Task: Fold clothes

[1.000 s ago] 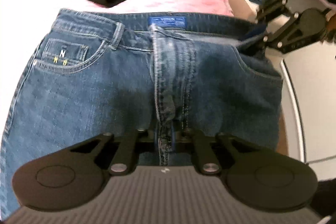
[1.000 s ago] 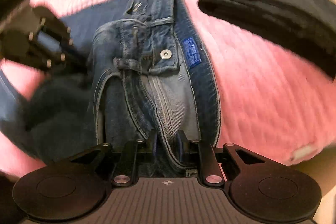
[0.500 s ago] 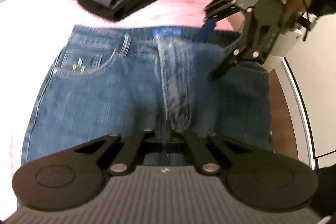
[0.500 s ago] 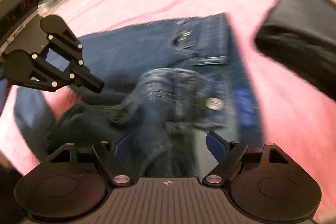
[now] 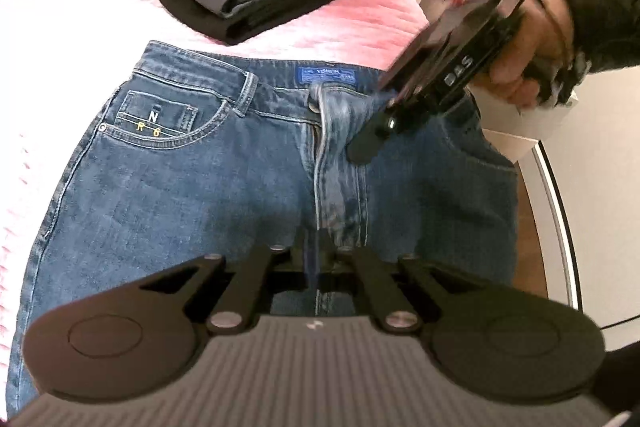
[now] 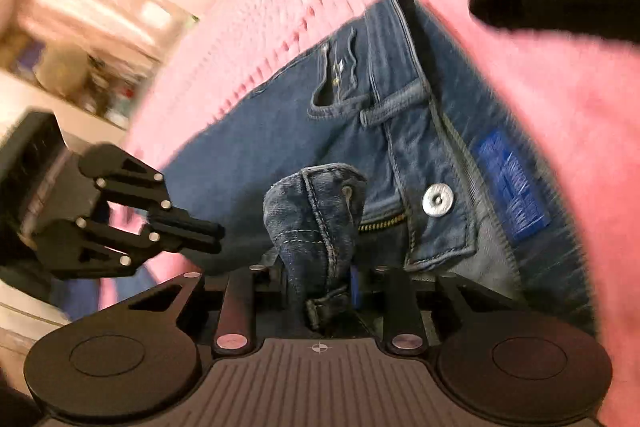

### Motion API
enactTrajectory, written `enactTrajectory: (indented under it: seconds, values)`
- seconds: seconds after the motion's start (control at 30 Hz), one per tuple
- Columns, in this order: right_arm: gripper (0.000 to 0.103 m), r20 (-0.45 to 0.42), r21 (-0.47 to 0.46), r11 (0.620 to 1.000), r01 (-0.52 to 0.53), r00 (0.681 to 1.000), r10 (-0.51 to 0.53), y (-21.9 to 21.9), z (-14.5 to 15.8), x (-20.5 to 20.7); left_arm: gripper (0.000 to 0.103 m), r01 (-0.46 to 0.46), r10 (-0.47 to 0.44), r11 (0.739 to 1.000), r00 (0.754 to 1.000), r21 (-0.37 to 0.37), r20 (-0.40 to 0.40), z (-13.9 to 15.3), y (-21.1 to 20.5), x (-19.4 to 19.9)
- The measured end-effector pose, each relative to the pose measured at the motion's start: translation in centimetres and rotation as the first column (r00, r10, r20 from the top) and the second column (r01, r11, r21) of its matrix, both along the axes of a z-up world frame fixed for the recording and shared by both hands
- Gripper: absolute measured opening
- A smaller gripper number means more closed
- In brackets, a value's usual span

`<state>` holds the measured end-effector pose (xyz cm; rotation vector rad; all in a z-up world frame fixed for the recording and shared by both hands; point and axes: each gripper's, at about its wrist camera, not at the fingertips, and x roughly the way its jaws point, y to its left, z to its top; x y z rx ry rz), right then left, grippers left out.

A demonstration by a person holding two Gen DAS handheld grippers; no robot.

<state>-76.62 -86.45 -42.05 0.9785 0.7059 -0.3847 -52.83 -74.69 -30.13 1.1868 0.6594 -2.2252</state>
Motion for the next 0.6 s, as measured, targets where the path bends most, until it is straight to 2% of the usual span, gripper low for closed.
enactTrajectory:
  seconds: [0.07,0.1,0.13,0.17,0.2,0.23,0.3,0.33,0.37,0.4,0.47,0.57,0.6]
  values:
    - [0.024,-0.107,-0.154,0.988,-0.01,0.994,-0.006,1.4,3.1,0.6,0.001,-0.006,0.006,1.0,1.0,-0.005,0.009,0.2,0.5,0.4]
    - [0.024,-0.17,-0.245,0.969,-0.029,0.985,-0.014,2.2,4.8,1.1,0.001,-0.019,0.019,1.0,1.0,-0.002,0.01,0.3,0.7,0.8]
    - [0.025,-0.249,-0.35,0.934,-0.078,0.968,-0.013,3.5,6.1,2.2,0.001,-0.034,0.034,0.999,0.999,0.003,0.01,0.3,0.9,1.2]
    - [0.025,-0.318,-0.416,0.902,-0.113,0.948,-0.028,4.2,6.5,3.2,0.001,-0.055,0.055,0.998,0.998,0.013,0.014,0.3,1.2,1.7]
    - [0.029,-0.351,-0.449,0.886,-0.112,0.934,-0.06,4.7,6.3,4.1,0.001,-0.08,0.079,0.997,0.997,0.023,0.018,0.3,1.5,2.3]
    - [0.047,-0.383,-0.479,0.871,-0.11,0.919,-0.095,5.1,6.0,5.0,0.001,-0.105,0.104,0.994,0.994,0.029,0.026,0.3,2.0,3.0]
    - [0.082,-0.439,-0.464,0.883,-0.067,0.884,-0.164,4.2,3.5,5.6,0.004,-0.154,0.152,0.988,0.987,0.033,0.047,0.5,3.2,4.7]
    - [0.082,-0.455,-0.446,0.894,-0.042,0.871,-0.186,3.6,2.4,5.8,0.005,-0.179,0.177,0.983,0.982,0.028,0.064,0.8,4.1,5.7]
    - [0.082,-0.435,-0.416,0.909,-0.001,0.878,-0.198,2.9,2.1,5.4,0.006,-0.206,0.203,0.978,0.976,0.023,0.083,1.1,5.1,6.9]
    - [0.082,-0.417,-0.392,0.919,0.035,0.884,-0.211,2.3,2.0,5.2,0.007,-0.243,0.241,0.97,0.965,0.016,0.106,1.3,6.3,8.5]
    - [0.082,-0.409,-0.45,0.892,0.039,0.879,-0.245,2.5,3.7,5.8,0.007,-0.325,0.32,0.946,0.934,0.007,0.156,1.7,8.6,11.9]
    - [0.082,-0.4,-0.519,0.854,0.032,0.874,-0.275,3.8,5.9,7.1,0.012,-0.446,0.434,0.895,0.863,-0.015,0.26,1.6,12.5,17.3]
    - [0.082,-0.389,-0.525,0.851,0.034,0.879,-0.275,4.2,6.5,8.0,0.018,-0.481,0.467,0.876,0.83,-0.034,0.306,1.5,14.0,19.1]
